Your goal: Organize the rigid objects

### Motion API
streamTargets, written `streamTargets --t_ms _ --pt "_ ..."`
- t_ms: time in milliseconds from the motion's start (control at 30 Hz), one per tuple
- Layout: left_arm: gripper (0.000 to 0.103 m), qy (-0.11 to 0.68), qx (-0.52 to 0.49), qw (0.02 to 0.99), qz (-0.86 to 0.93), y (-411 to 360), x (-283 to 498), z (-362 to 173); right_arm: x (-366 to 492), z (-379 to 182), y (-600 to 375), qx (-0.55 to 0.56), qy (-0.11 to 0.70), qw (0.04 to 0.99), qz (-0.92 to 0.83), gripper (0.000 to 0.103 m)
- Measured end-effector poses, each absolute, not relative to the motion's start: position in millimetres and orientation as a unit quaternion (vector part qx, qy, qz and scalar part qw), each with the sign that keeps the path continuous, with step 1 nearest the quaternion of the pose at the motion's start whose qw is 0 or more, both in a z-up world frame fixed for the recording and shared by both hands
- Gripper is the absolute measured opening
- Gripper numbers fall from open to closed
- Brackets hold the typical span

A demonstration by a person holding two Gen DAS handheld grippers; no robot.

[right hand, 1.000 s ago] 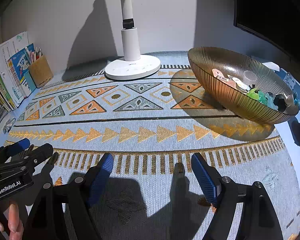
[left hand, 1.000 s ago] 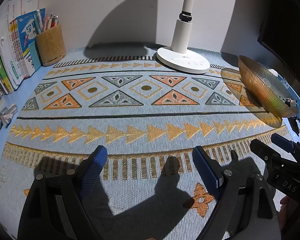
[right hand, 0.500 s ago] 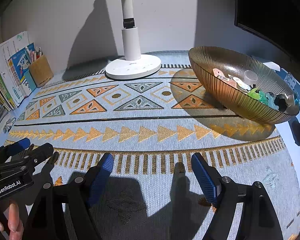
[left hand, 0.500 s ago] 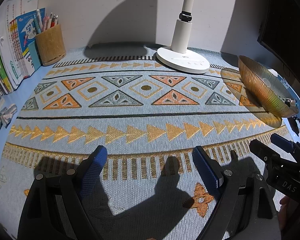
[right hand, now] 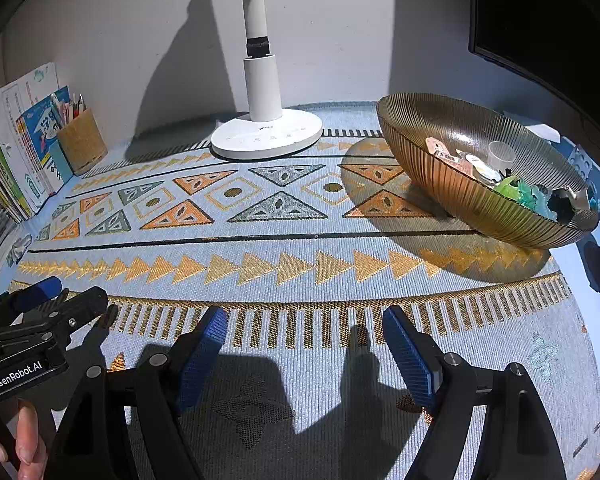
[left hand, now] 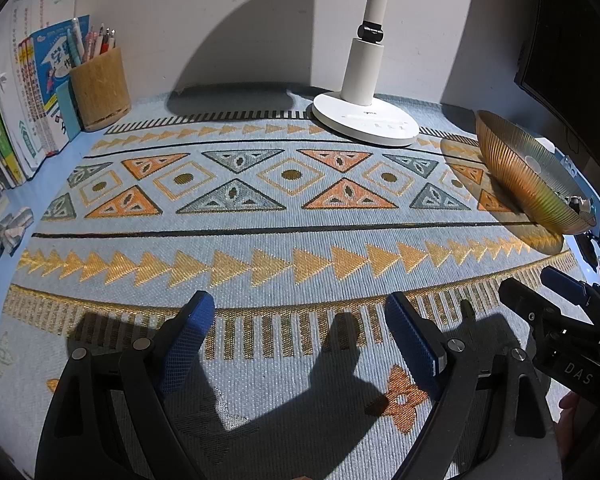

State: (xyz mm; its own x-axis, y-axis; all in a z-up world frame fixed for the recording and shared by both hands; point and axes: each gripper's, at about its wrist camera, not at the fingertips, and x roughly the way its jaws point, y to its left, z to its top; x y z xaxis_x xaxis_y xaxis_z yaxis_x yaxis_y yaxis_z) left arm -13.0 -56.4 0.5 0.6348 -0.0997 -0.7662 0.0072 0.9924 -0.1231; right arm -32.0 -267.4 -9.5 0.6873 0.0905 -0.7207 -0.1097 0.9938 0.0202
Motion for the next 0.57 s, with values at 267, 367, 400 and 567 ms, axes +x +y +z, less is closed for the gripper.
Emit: streamTargets --t_ms 267,367,400,567 --pt "0.086 0.425 -0.053 0.903 -0.03 -55.0 -12.2 1.1 -31.9 -9.5 -268.0 -0.012 0.392 0.918 0.055 0.079" --pt "0.086 0.424 -0.052 0.904 -0.029 -54.4 -12.2 1.5 -31.9 -9.5 -268.0 -0.013 0.392 0.918 0.055 0.079" --pt "0.086 0.42 -0.051 0.906 -0.025 -53.9 -13.1 2.5 -32.0 -9.5 -268.0 -0.013 0.392 0.918 0.055 0.079" --pt "0.086 0.411 -0.05 0.91 -0.022 -51.5 -15.0 5.2 -31.8 -9.5 -268.1 -0.012 0.392 0.918 0.055 0.079"
